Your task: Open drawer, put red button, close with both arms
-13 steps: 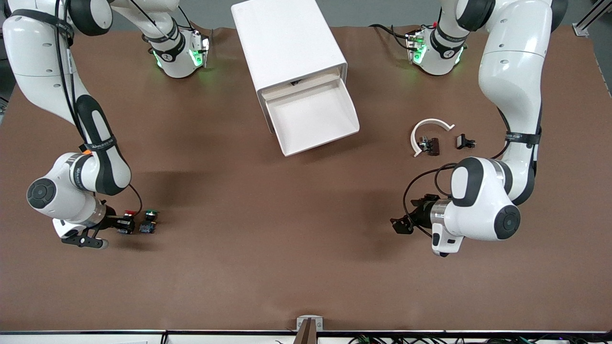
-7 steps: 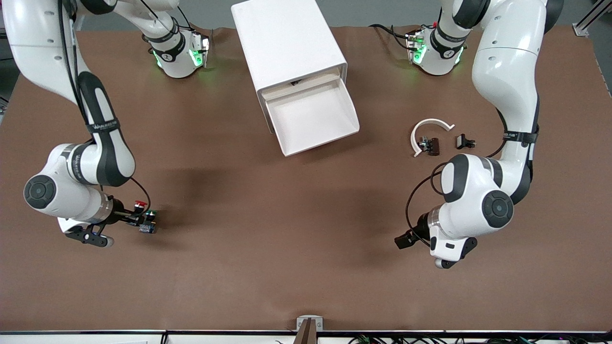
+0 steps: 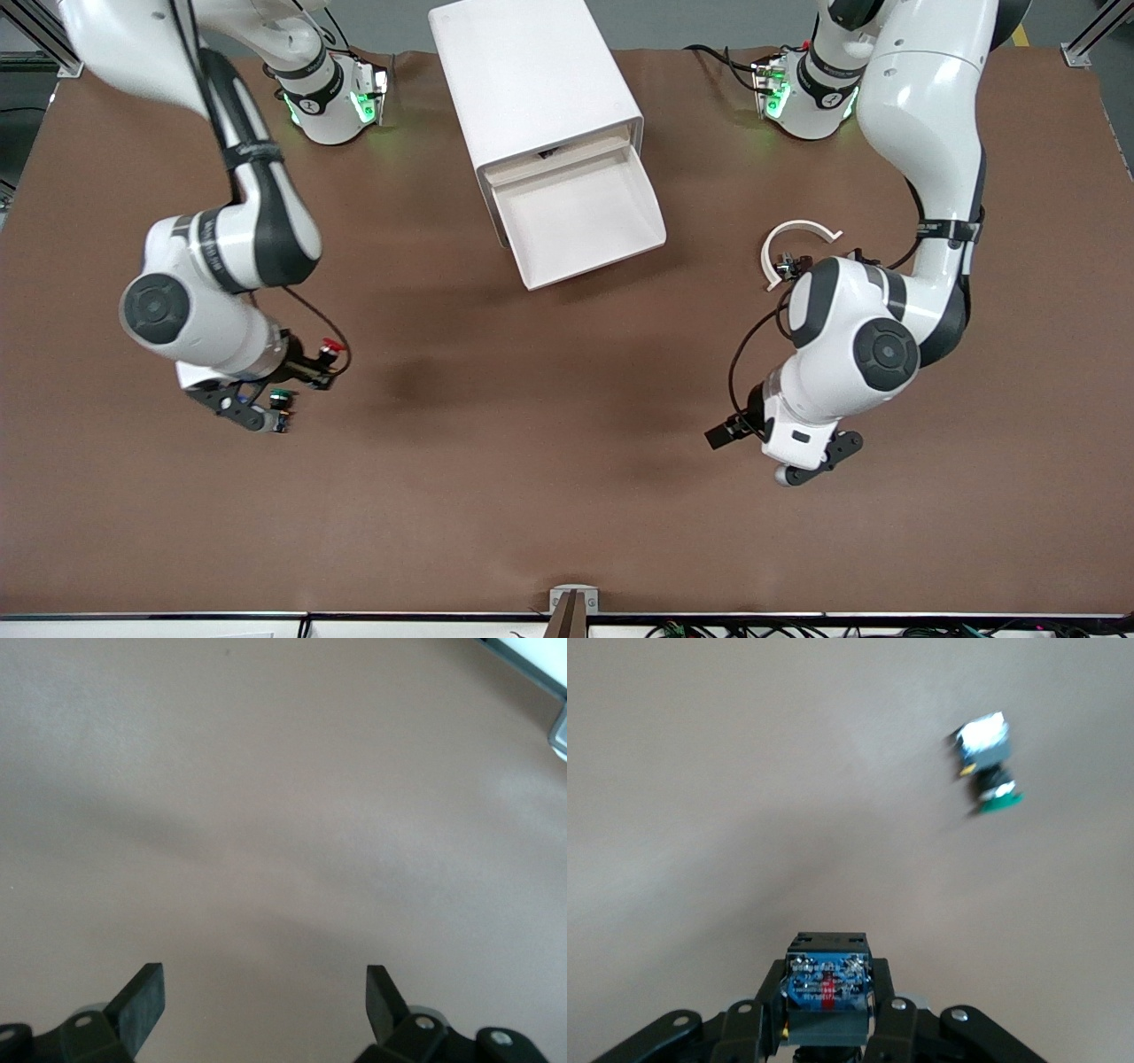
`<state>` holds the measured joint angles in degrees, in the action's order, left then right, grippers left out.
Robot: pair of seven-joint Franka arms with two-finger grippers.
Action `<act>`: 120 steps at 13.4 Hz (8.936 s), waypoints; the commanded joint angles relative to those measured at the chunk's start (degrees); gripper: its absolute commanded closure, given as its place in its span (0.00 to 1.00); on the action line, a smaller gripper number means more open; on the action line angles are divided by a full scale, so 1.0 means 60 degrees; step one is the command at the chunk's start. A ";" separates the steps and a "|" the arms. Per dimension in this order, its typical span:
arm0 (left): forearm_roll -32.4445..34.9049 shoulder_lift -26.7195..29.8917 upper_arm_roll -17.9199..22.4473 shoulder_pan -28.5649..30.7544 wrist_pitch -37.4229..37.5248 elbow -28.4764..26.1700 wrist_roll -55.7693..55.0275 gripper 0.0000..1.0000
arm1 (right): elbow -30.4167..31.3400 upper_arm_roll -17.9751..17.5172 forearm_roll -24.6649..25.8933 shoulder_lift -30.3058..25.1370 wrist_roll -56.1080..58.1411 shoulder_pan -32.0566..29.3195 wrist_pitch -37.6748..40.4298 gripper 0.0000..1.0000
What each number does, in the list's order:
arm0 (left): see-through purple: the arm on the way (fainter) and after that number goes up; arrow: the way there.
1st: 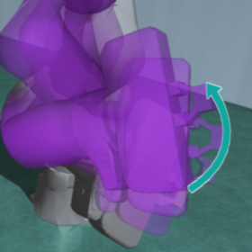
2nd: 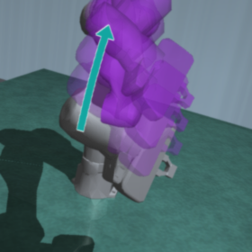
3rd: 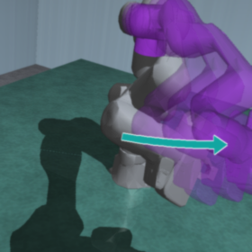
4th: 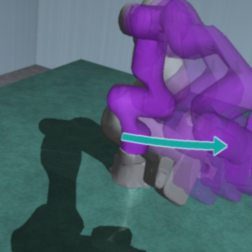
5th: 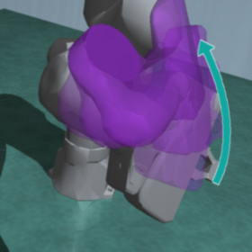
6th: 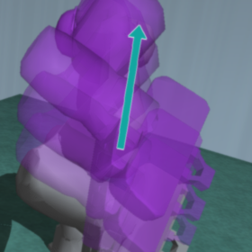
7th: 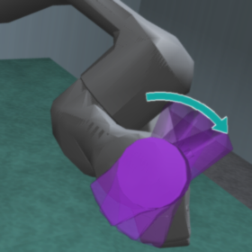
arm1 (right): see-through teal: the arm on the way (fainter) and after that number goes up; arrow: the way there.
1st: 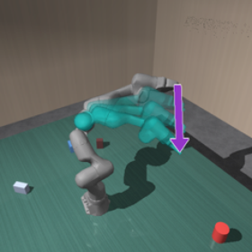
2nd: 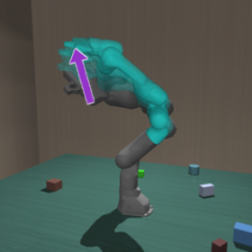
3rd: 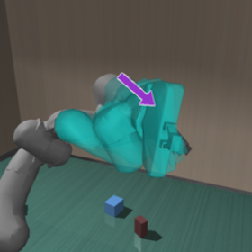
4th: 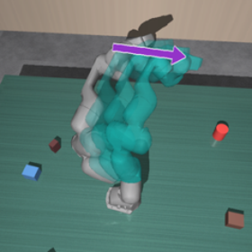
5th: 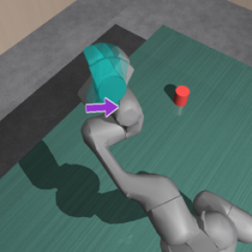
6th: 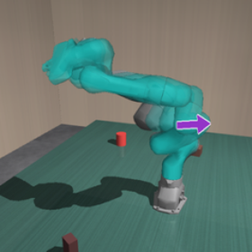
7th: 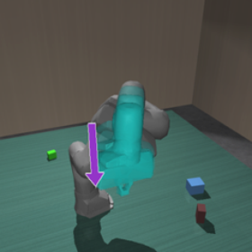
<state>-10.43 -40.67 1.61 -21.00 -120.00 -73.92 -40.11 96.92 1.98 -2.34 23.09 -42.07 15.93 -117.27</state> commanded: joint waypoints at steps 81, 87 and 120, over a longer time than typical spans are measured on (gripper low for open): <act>0.0113 0.1549 -0.3580 -0.3048 0.0679 -0.3763 -0.0184 0.00 | -0.4025 0.0183 0.0625 -0.2632 0.7935 -0.3343 0.7708 0.00; -0.0121 0.1564 -0.3580 -0.2873 0.0679 -0.3720 -0.0170 0.00 | -0.1410 0.0183 0.0407 -0.4444 0.7950 -0.3343 0.6658 0.00; 0.0626 0.6354 -0.3609 0.7191 0.2877 -0.5037 0.7389 0.00 | -0.0319 0.0168 0.0215 -0.5225 0.8345 -0.3534 0.5174 0.00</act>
<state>-5.31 -5.48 -19.29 20.78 -101.96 -100.99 2.57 93.82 3.59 0.04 -6.98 7.06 -3.93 -85.93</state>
